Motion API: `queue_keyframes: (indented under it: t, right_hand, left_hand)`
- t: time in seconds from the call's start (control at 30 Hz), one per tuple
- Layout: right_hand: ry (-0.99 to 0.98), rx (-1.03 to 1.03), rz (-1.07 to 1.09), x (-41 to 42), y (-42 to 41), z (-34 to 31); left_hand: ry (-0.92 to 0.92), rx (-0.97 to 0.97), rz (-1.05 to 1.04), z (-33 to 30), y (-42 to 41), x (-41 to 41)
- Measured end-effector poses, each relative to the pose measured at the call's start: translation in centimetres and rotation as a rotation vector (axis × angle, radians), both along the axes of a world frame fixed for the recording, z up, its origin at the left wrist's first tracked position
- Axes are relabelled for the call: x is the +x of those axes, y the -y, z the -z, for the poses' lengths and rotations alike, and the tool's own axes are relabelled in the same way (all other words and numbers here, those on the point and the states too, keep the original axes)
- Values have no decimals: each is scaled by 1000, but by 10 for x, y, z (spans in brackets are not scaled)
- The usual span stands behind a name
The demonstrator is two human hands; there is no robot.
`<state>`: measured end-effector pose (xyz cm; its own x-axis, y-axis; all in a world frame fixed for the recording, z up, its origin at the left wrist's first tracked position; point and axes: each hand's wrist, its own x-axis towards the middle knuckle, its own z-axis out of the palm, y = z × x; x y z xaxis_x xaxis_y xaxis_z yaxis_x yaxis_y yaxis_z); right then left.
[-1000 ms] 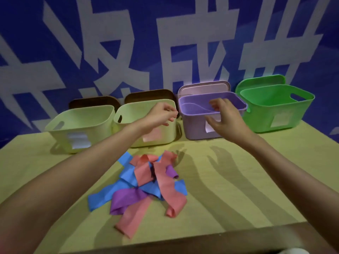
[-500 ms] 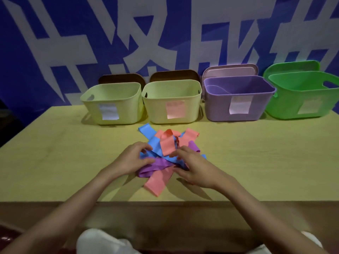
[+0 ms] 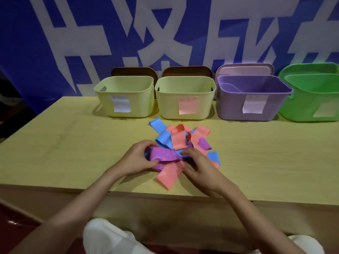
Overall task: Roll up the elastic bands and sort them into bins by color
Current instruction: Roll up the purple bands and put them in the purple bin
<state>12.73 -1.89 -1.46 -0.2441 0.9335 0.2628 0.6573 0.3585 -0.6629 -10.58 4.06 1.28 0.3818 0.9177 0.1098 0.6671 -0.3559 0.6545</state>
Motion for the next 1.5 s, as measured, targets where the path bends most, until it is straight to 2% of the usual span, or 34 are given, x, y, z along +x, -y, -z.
queue_keyframes:
  t: [0.17,0.27,0.47,0.7,0.8,0.9,1.07,1.2,1.27,1.37,1.43,1.5]
  right_hand:
    - [-144,-75,35,-1,-13,-8]
    - [-218,-20,17,-4,-23,-22]
    - [-226,156,106,-10,-51,-50]
    - [-351,172,79,-8,-68,-74]
    - [-420,190,-17,-4,-69,-82]
    - [-403,191,-89,-2,-70,-85]
    - [-394,210,10,-3,-72,-83]
    - [-623,70,15,7,-60,-86]
    - [-742,-17,29,16,-50,-87]
    - [-814,-141,63,37,-38,-85]
    - [-657,-207,96,56,-34,-80]
    - [-414,-286,145,78,-31,-71]
  left_hand:
    - [339,-19,-114,-35,-12,10]
    - [465,-64,-127,-60,-15,22]
    - [621,-62,-153,-93,-20,46]
    - [810,-17,-152,-129,-28,64]
    - [927,-23,-130,-142,-30,69]
    - [1001,-18,-130,-152,-33,73]
    - [1056,-28,-134,-158,-38,75]
    - [1173,-138,-163,-155,-41,70]
    - [1175,-230,-206,-146,-42,63]
    - [1038,-411,-217,-119,-45,51]
    - [881,-589,-180,-98,-45,42]
    - [630,-757,-87,-83,-36,34]
